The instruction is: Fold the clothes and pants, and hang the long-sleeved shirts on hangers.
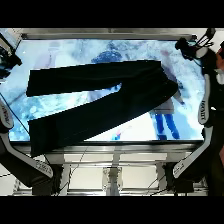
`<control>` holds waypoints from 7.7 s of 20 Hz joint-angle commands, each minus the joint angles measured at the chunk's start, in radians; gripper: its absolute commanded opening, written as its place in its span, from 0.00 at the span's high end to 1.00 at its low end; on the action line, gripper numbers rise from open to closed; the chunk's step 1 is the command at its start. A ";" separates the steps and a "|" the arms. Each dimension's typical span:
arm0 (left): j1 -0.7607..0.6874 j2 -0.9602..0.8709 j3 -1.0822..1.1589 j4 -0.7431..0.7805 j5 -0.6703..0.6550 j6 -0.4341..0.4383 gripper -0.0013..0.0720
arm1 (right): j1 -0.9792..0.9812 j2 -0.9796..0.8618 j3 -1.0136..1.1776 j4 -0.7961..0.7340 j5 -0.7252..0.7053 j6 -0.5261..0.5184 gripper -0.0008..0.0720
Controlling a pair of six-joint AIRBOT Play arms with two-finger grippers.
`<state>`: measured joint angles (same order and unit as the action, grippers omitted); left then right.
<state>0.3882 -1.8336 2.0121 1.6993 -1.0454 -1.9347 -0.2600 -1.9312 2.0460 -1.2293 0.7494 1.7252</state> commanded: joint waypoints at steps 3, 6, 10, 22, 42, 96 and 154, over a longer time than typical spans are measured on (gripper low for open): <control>0.061 0.256 -0.193 0.015 -0.283 0.282 0.03 | -0.108 0.134 -0.003 -0.057 0.592 -0.270 0.24; 0.130 0.494 -0.517 -0.089 -0.328 0.378 0.03 | -0.107 0.187 -0.045 -0.054 0.719 -0.293 0.24; 0.295 0.647 -0.866 -0.176 -0.518 0.433 0.03 | -0.075 0.189 -0.059 -0.047 0.876 -0.296 0.24; 0.362 0.737 -1.299 -0.089 -0.558 0.469 0.03 | 0.011 0.189 -0.059 -0.056 0.919 -0.295 0.24; 0.359 0.799 -1.437 -0.130 -0.251 0.485 0.24 | 0.011 0.190 -0.059 -0.055 0.917 -0.295 0.24; 0.373 0.639 -1.020 0.122 -0.117 0.485 0.94 | -0.021 -0.003 -0.408 0.081 1.007 -0.620 0.96; -0.150 -0.005 0.048 -0.231 0.024 0.157 0.94 | -0.660 0.575 -0.958 0.216 0.590 -0.488 0.96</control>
<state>0.2543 -1.7920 2.0533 1.5181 -1.0924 -1.7298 -0.9058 -1.2922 1.0885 -1.0878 1.3857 1.2354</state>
